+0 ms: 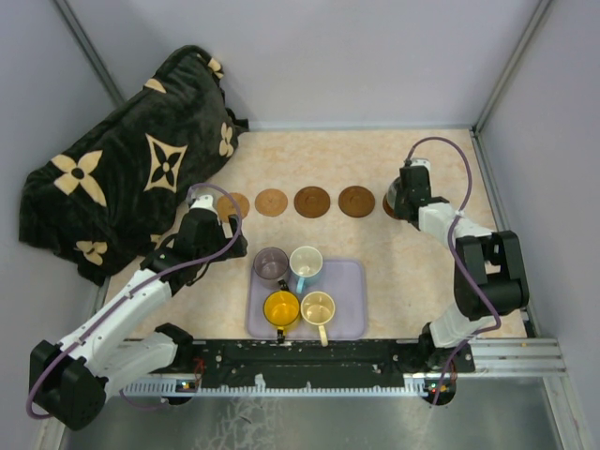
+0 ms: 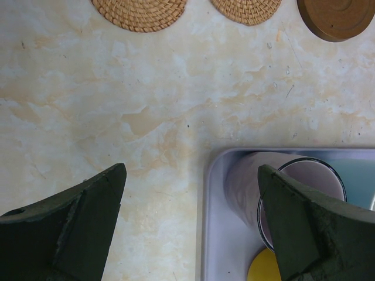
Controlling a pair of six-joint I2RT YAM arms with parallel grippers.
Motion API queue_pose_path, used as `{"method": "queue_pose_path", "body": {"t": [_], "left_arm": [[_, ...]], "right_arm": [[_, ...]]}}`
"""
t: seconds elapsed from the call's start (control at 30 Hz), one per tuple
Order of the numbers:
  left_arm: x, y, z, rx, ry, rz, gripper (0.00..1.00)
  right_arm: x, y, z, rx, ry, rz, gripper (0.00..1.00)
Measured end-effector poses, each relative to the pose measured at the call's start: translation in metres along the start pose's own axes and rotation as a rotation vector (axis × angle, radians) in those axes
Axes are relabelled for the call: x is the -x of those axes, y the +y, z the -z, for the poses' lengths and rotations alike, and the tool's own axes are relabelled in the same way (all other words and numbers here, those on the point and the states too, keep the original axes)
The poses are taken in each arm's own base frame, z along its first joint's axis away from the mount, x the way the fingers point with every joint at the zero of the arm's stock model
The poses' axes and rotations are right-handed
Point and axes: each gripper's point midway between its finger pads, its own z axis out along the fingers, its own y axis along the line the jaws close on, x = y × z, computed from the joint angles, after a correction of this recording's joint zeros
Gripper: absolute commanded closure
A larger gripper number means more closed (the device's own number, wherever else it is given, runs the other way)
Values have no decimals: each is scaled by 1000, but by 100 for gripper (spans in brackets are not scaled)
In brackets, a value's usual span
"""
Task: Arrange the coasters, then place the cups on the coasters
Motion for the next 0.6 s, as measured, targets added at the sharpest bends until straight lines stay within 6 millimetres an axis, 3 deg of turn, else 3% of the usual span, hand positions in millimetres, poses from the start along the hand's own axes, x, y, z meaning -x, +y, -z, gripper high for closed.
{"method": "queue_pose_path", "body": {"t": [0.23,0.6], "left_arm": [[0,1,-1,7,-1,0,1],[0,2,-1,15,-2,-1,1]], "right_arm": [[6,0,-1,-6,-23,-11,63],[8,-1,-1,-15,-33,-25,61]]}}
